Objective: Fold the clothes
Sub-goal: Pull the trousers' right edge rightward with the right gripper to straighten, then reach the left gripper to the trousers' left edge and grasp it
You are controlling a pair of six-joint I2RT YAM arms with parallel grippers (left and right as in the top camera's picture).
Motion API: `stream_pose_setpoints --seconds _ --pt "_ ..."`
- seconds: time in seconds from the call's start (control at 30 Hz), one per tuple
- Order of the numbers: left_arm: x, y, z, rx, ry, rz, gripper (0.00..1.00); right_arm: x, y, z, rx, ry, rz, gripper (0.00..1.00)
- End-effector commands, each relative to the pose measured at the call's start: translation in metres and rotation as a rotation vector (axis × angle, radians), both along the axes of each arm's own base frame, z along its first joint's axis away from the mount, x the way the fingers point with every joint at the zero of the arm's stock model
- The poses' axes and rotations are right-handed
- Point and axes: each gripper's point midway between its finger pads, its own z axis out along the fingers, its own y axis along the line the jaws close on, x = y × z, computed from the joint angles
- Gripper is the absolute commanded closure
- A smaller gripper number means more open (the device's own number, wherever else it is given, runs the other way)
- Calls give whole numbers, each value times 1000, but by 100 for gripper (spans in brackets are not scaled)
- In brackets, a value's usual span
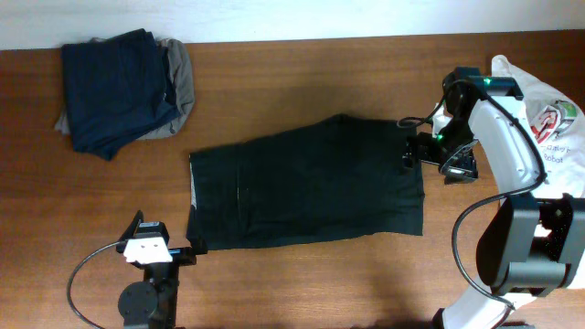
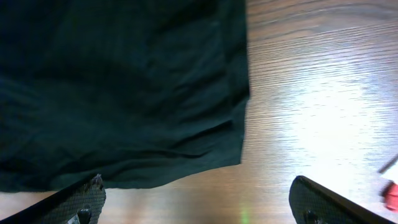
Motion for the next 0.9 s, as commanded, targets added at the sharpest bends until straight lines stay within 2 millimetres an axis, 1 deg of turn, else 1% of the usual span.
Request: stream_pose_setpoints --seconds 0.0,0.1,0.23,0.3,0.33,0.4,0.43,0.47,0.53,0.6,0.67,0.7,0.77,0.83,0.87 --pt "0 0 -2 16 0 2 1 7 11 20 71 -62 -19 2" --pt "0 0 -1 17 0 2 1 3 11 37 67 -109 -17 2" --pt "0 0 -1 16 0 2 1 -3 12 67 60 -201 -13 2" --pt "0 0 2 16 -15 -3 1 -6 11 85 50 -265 -11 1" --pt "0 -9 2 12 -14 -53 1 -3 9 95 32 -317 -10 2" --pt "0 -16 3 8 -19 -93 1 3 4 100 3 -363 -10 1" --pt "-1 -28 11 -25 -48 -159 1 6 1 100 -13 -376 -11 2" --pt "-3 -43 23 -47 -94 -249 1 7 0 100 -17 -377 -11 2" --pt "-17 -78 51 -32 -209 -470 1 7 0 99 -17 -373 -11 2" --pt "-30 -96 72 -37 -286 -588 1 7 0 98 -16 -370 -11 2" --pt "-33 -94 86 -110 -295 -582 1 7 0 98 -16 -370 -11 2" --pt "-34 -94 91 -115 -302 -584 1 7 0 98 -16 -370 -11 2" --pt "-37 -93 111 -114 -304 -580 1 7 0 98 -16 -370 -11 2" --pt "-32 -87 128 -114 -266 -536 1 7 0 98 -16 -370 -11 2" --pt "-29 -86 133 -91 -237 -520 1 7 0 98 -16 -370 -11 2"
